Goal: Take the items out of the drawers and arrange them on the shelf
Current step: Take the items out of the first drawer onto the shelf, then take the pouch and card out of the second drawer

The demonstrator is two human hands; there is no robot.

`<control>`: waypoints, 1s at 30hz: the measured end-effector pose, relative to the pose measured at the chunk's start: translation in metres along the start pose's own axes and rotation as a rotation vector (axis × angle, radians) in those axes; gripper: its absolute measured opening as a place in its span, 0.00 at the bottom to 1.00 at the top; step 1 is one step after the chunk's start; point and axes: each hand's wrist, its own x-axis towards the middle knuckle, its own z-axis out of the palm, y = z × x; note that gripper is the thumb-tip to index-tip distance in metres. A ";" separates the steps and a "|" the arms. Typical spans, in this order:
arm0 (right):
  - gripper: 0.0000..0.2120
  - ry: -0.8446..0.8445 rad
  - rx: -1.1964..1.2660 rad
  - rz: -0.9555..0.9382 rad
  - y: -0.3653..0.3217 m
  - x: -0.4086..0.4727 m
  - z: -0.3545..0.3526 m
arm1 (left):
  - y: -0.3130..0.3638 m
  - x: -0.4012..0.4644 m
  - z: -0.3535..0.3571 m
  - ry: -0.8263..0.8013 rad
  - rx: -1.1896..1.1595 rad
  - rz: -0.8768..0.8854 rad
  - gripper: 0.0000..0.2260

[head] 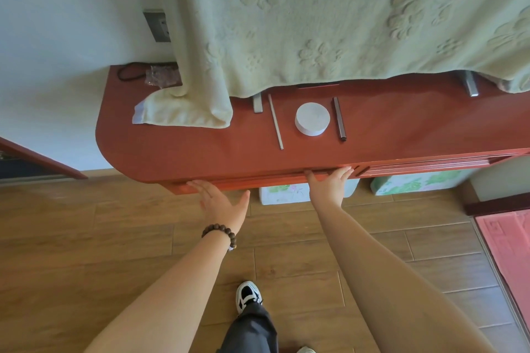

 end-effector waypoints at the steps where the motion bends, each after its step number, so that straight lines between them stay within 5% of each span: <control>1: 0.48 -0.003 -0.007 0.007 -0.001 0.001 0.000 | 0.001 0.000 0.000 0.001 -0.008 0.000 0.52; 10: 0.44 -0.062 -0.089 -0.090 0.007 -0.016 -0.022 | -0.003 -0.014 -0.009 -0.009 0.103 0.045 0.41; 16: 0.35 -0.037 -0.189 -0.141 0.033 -0.048 -0.070 | 0.014 -0.052 -0.007 -0.153 0.241 0.263 0.28; 22: 0.31 0.063 -0.291 -0.162 0.064 -0.069 -0.142 | 0.059 -0.090 0.010 -0.169 0.427 0.526 0.27; 30: 0.28 0.140 -0.293 -0.168 0.098 -0.047 -0.222 | 0.118 -0.128 0.056 -0.171 0.490 0.630 0.27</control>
